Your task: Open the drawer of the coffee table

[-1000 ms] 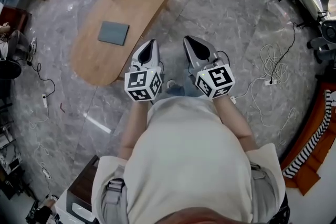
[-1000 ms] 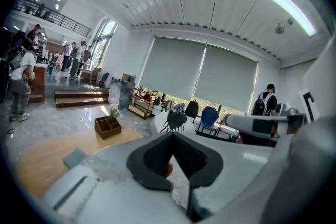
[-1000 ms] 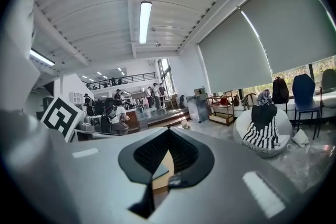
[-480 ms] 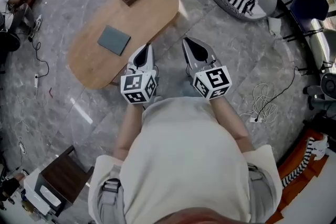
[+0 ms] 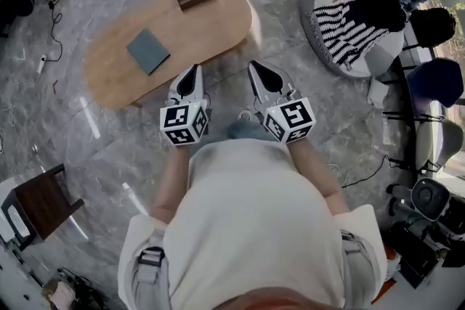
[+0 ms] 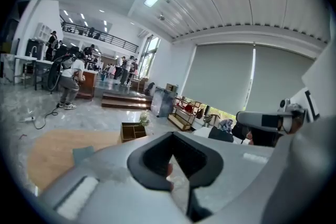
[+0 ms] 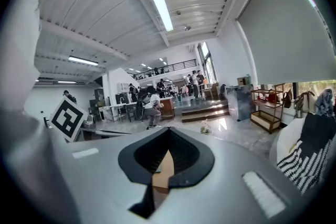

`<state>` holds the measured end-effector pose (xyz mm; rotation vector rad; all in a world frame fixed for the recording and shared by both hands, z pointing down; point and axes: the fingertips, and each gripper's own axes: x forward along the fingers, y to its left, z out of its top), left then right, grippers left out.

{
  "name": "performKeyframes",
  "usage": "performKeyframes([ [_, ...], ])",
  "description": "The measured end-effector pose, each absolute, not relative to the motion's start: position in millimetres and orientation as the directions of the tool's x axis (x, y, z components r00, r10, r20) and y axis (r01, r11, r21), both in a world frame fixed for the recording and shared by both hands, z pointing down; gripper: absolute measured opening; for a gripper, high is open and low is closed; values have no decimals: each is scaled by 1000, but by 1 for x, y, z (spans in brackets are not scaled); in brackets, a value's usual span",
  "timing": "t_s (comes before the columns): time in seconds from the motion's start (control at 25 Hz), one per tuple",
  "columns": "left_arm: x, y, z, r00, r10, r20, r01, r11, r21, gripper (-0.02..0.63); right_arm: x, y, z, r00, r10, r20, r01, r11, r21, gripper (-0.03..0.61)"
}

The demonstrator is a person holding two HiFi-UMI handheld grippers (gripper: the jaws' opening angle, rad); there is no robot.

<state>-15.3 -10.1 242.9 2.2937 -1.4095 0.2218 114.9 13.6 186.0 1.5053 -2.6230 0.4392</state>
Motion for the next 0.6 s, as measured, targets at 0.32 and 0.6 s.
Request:
performKeyframes([
  [0.32, -5, -12, 263, 284, -887, 363, -937, -177, 300, 0, 145, -17, 218, -635, -734, 238, -772, 597, -218, -2],
  [0.6, -24, -3, 297, 151, -894, 422, -953, -18, 302, 2, 146, -42, 253, -683, -672, 287, -730, 641, -237, 0],
])
